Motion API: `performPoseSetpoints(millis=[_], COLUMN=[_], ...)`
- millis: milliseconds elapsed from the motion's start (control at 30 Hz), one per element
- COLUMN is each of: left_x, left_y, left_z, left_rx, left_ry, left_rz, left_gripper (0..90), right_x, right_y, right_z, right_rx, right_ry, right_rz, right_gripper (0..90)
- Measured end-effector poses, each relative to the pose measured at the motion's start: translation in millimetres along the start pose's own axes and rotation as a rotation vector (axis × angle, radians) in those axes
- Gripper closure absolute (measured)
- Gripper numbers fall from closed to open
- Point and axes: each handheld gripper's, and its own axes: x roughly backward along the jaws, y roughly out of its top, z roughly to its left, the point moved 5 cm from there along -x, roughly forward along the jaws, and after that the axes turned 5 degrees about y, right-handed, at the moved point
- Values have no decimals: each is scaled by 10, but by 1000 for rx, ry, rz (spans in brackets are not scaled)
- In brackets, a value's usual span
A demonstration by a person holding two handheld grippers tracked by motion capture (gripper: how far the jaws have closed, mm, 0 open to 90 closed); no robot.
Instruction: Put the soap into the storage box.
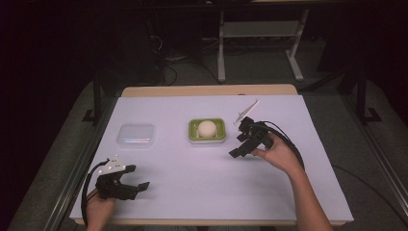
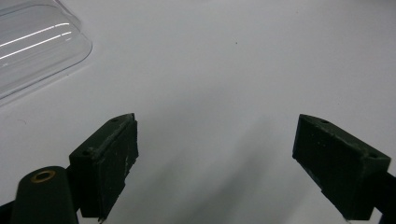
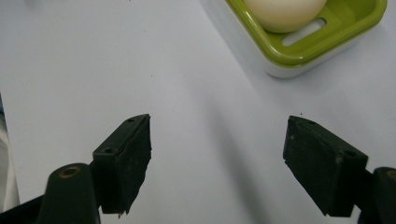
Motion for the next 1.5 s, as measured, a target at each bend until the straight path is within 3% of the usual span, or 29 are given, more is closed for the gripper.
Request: performPoseSetpoints(millis=[967,1500], left_x=[-16,-17], left_y=[-3,-13], left_z=[-1,-2], left_rx=[2,5], left_ry=[0,5], left_rz=[2,15], left_gripper=[136,136], right_x=[98,143], right_y=[-450,-838], right_z=[175,325], right_rx=[-19,-46], right_ry=[-7,-19], right_rz=[-38,-68], right_gripper=[231,231])
